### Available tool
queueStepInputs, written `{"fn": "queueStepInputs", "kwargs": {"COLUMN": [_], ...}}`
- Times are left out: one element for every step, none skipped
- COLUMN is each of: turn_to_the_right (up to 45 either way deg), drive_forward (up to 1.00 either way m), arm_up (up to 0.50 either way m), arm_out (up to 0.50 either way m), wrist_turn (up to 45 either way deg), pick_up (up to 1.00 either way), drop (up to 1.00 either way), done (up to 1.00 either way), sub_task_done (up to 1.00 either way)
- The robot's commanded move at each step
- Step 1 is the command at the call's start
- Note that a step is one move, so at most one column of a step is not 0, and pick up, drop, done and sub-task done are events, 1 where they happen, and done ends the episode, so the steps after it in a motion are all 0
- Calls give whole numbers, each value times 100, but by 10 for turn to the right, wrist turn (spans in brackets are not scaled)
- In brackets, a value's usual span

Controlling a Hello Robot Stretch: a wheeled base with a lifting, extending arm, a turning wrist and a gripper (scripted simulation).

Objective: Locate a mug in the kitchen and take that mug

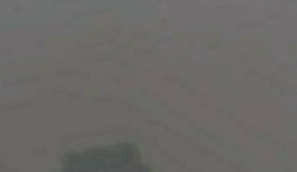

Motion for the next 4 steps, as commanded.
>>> {"fn": "queueStepInputs", "kwargs": {"turn_to_the_right": [0,0,0,0], "drive_forward": [0,0,0,0], "arm_up": [0,-14,0,10], "arm_out": [0,0,0,0], "wrist_turn": [420,0,0,0], "pick_up": [0,0,100,0], "drop": [0,0,0,0], "done": [0,0,0,0], "sub_task_done": [0,0,0,0]}}
